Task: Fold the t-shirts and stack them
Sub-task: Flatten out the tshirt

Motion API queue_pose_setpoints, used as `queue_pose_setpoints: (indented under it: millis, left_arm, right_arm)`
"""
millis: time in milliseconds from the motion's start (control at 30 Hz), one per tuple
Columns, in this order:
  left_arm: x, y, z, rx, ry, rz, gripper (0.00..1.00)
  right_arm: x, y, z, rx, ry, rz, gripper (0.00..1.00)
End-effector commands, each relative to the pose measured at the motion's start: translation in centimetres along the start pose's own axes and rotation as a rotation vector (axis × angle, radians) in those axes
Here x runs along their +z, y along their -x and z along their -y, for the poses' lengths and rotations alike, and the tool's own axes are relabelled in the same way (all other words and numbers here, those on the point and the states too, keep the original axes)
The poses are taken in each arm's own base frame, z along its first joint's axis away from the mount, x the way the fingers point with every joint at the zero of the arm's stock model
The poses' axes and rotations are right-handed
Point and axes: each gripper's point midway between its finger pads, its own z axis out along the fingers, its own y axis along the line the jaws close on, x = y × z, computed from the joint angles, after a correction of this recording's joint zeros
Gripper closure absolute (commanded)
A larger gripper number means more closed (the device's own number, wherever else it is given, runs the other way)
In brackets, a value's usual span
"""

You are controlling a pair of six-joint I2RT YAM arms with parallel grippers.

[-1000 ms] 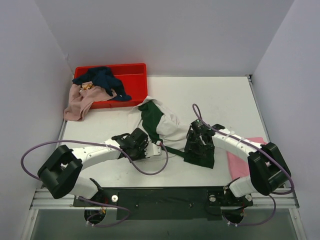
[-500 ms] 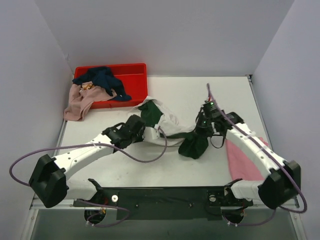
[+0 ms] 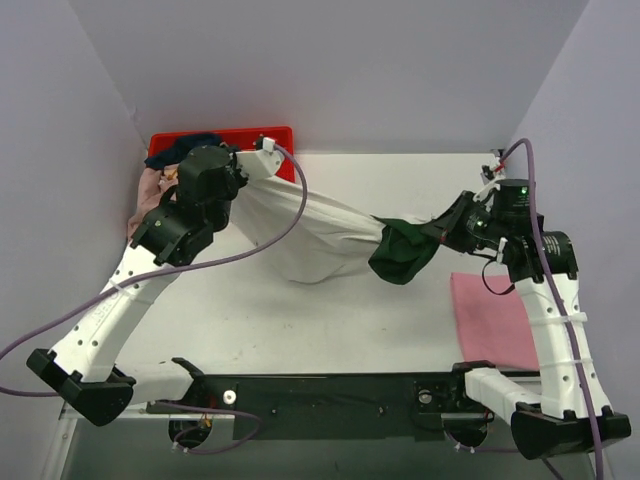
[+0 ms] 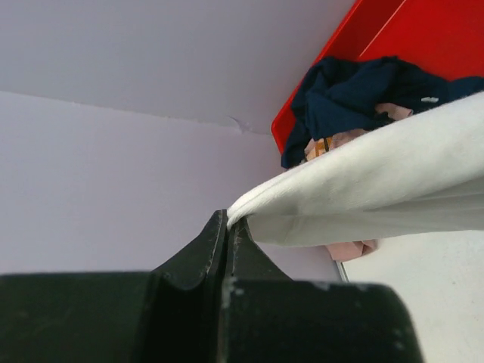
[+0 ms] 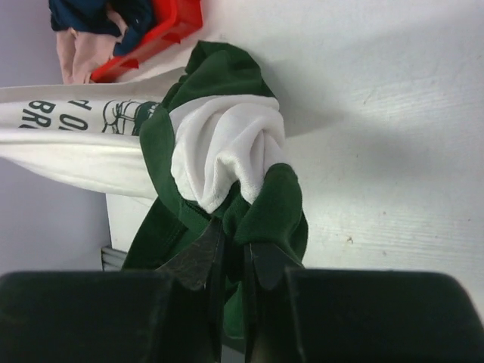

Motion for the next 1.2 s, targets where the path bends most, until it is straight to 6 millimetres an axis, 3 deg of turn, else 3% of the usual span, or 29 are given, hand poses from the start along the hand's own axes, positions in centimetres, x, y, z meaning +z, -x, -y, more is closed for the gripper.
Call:
queue_pose_setpoints:
  millis: [0,33,100,133,167,267,333,400,467,500,567,600,733,833,933,1000,1167]
  left_arm:
    - [-1.0,-3.6,2.3,0.029,-0.070,-0.095,1.00]
    - [-0.8,-3.6,3.9,0.034,-0.123,-0.077,1.00]
    - [-0.9,-4.8,7.7,0.041,-0.234,-0.089,1.00]
    - [-1.3,-5.9,9.9,0.041,-0.303,-0.115,1.00]
    - [-1.8,-6.4,11.3,0.041,-0.365,-0.119,1.00]
    - [-3.5,-7.3,15.0,0.008,-0.521,-0.113,1.00]
    - [-6.0,-7.6,17.9,0.010,-0.693,-0.075,1.00]
    - [-9.1,-7.6,20.9,0.005,-0.897,-0.009,1.00]
    - [-10.7,-8.3,22.3,-0.004,-0.970,-0.003,1.00]
    - [-11.1,-9.0,22.8,-0.014,-0.983,-0.024,1.00]
    - [-11.5,-9.8,23.5,-0.015,-1.000,-0.048,1.00]
    - [-11.5,-10.0,23.4,-0.014,-0.995,-0.057,1.00]
    - [-11.6,-10.5,23.4,-0.030,-0.983,-0.068,1.00]
    - [-11.6,-10.9,23.9,-0.029,-0.991,-0.077,1.00]
    - [-11.4,-11.1,23.8,-0.016,-0.976,-0.081,1.00]
    - [-11.1,-11.3,23.5,-0.006,-0.951,-0.091,1.00]
    - [-10.8,-11.5,23.2,-0.003,-0.927,-0.097,1.00]
  right_arm:
    - [2.1,-3.6,1.7,0.058,-0.005,-0.164,1.00]
    - [2.6,-3.8,1.6,0.068,0.019,-0.173,1.00]
    - [4.4,-5.5,3.2,0.118,0.000,-0.210,0.94]
    - [5.6,-6.4,4.6,0.131,-0.035,-0.226,0.86]
    - [6.3,-7.4,6.3,0.146,-0.086,-0.251,0.75]
    - [8.5,-8.1,12.3,0.176,-0.287,-0.238,0.67]
    - [9.4,-8.4,15.5,0.226,-0.366,-0.238,0.61]
    - [9.4,-8.4,16.6,0.203,-0.412,-0.250,0.59]
    - [9.0,-8.3,16.0,0.105,-0.446,-0.250,0.59]
    - [8.7,-7.8,15.4,0.058,-0.448,-0.239,0.57]
    - [8.2,-8.6,14.3,-0.031,-0.461,-0.279,0.54]
    - [7.5,-10.0,14.2,-0.085,-0.500,-0.333,0.53]
    - [5.9,-12.3,15.1,-0.251,-0.647,-0.373,0.49]
    - [6.7,-13.1,15.2,-0.387,-0.652,-0.425,0.47]
    - [7.8,-13.4,13.0,-0.643,-0.574,-0.521,0.47]
    - [8.8,-13.8,13.4,-0.757,-0.606,-0.582,0.47]
    - [10.2,-15.1,15.2,-0.838,-0.642,-0.728,0.50]
